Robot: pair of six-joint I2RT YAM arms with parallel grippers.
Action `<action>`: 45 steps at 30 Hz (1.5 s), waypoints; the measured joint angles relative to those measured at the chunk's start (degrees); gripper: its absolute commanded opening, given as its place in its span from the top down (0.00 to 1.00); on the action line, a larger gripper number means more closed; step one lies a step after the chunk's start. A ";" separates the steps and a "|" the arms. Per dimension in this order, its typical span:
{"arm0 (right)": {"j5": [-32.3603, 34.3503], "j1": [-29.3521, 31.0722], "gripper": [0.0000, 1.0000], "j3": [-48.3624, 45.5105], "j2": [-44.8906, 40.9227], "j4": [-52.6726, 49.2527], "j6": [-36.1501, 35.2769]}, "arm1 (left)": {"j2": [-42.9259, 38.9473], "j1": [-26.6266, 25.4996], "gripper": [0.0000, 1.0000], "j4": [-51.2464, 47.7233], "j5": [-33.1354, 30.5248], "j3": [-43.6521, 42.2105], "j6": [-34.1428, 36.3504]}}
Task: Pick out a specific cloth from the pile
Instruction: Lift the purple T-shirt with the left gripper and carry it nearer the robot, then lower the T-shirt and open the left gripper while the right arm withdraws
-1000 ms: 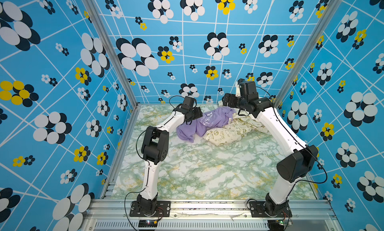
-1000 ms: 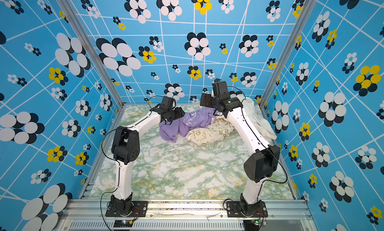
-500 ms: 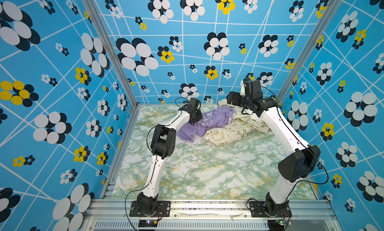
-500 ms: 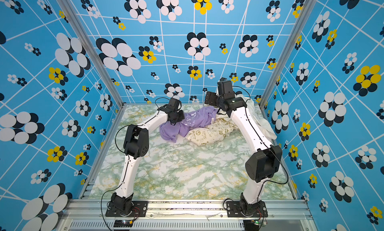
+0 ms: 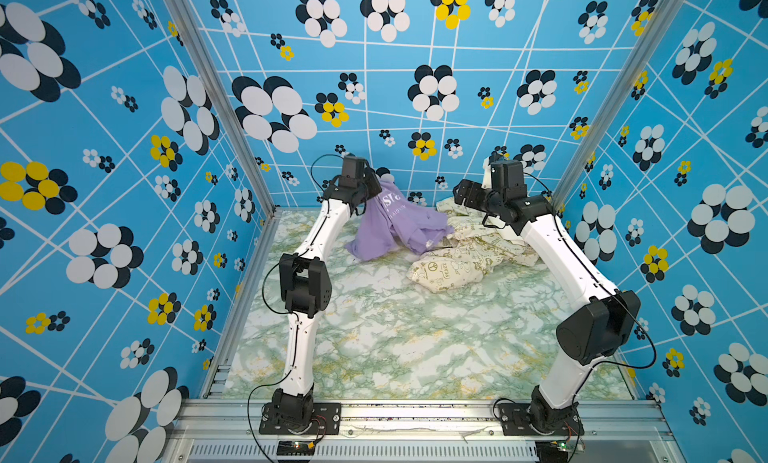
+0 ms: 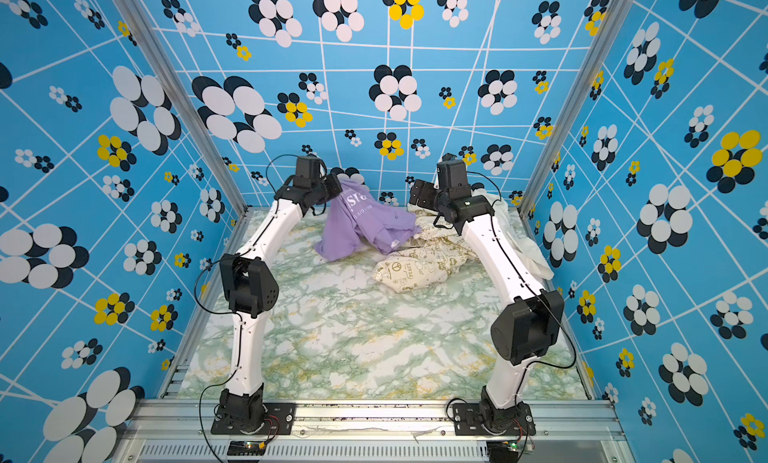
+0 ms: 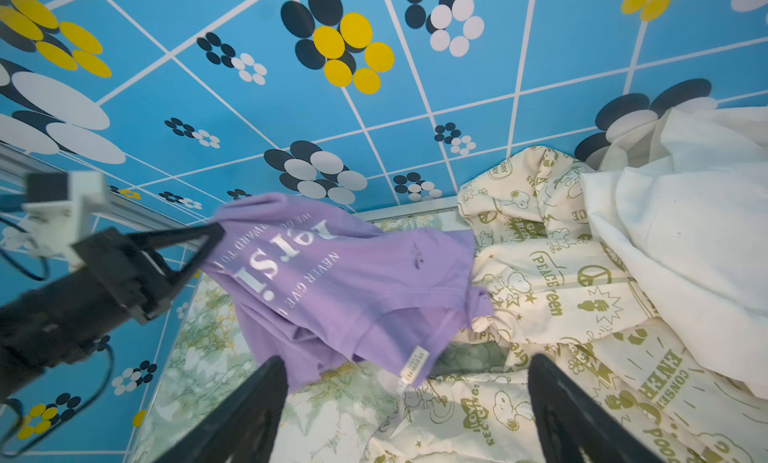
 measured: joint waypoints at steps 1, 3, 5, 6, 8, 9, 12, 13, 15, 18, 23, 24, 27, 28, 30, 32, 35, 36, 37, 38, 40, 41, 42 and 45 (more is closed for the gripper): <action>-0.09 0.00 0.08 0.00 0.00 0.33 0.00 | 0.50 0.83 1.00 0.02 0.31 4.48 -0.02; -0.22 -0.09 0.08 0.02 0.00 1.18 0.00 | 0.70 2.43 1.00 0.17 0.46 11.56 -0.17; -0.37 -0.22 0.08 0.00 0.00 1.99 0.00 | 0.24 3.74 1.00 1.44 0.39 15.65 -0.09; -0.39 -0.26 0.08 0.02 0.00 2.34 0.00 | -0.17 4.20 1.00 1.84 0.35 16.46 0.31; -0.42 -0.39 0.08 0.00 0.07 2.73 0.20 | -0.94 4.70 1.00 1.79 0.15 16.94 1.55; -0.44 -0.42 0.08 0.00 0.11 2.82 0.28 | -1.11 4.74 1.00 1.38 0.04 16.92 2.32; -1.03 -0.48 0.08 0.02 0.52 3.08 1.09 | -1.79 4.68 1.00 -0.59 -0.07 13.62 4.59; -1.25 -0.48 0.08 0.00 0.70 3.08 1.49 | -2.49 4.66 1.00 -1.05 -0.07 10.60 5.27; -1.66 -0.48 0.08 0.00 1.07 3.13 2.05 | -4.66 4.63 1.00 -1.05 -0.07 1.77 6.01; -1.92 -0.48 0.08 -0.15 1.42 3.45 3.02 | -8.83 4.63 1.00 2.27 -0.50 -17.09 5.84; -2.12 -0.48 0.08 -1.46 1.42 3.69 3.48 | -12.79 4.63 1.00 8.07 -2.75 -44.89 2.99; -2.12 -0.48 0.08 -1.70 1.42 3.72 3.56 | -13.09 4.63 1.00 8.22 -3.08 -47.82 2.49; -2.12 -0.48 0.08 -2.91 1.42 3.80 3.61 | -15.08 4.63 1.00 8.17 -3.91 -55.01 0.37; -2.12 -0.48 0.08 -3.28 1.42 3.82 3.61 | -16.33 4.63 1.00 8.22 -4.09 -56.78 -0.37; -2.12 -0.48 0.08 -3.54 1.44 3.67 3.63 | -19.52 4.61 1.00 8.13 -4.39 -60.28 -1.86; -2.19 -0.48 0.08 -3.56 1.44 3.72 3.72 | -22.88 4.52 1.00 8.09 -4.83 -63.32 -3.34; -2.75 -0.48 0.08 -3.56 1.46 3.80 4.04 | -26.38 4.39 1.00 7.89 -5.27 -67.17 -5.55; -2.95 -0.48 0.08 -3.56 1.51 3.82 4.09 | -26.73 4.31 0.98 7.63 -5.25 -68.22 -6.34; -3.02 -0.48 0.08 -3.56 1.51 3.82 4.15 | -26.75 4.31 0.95 7.50 -5.22 -69.11 -7.02; -3.17 -0.48 0.08 -3.56 1.53 3.82 4.26 | -26.67 4.31 0.92 7.32 -5.20 -69.96 -7.61; -3.37 -0.48 0.08 -3.54 1.64 3.85 4.31 | -26.53 4.31 0.84 6.36 -5.01 -71.34 -8.61; -3.45 -0.48 0.08 -3.52 1.77 3.85 4.35 | -26.43 4.31 0.80 5.86 -4.83 -71.52 -9.16; -3.65 -0.48 0.08 -3.48 1.95 3.80 4.42 | -26.32 4.31 0.75 5.62 -4.55 -71.52 -9.44; -4.26 -0.48 0.07 -3.19 2.58 3.78 4.42 | -26.27 4.33 0.61 5.16 -4.00 -71.10 -9.70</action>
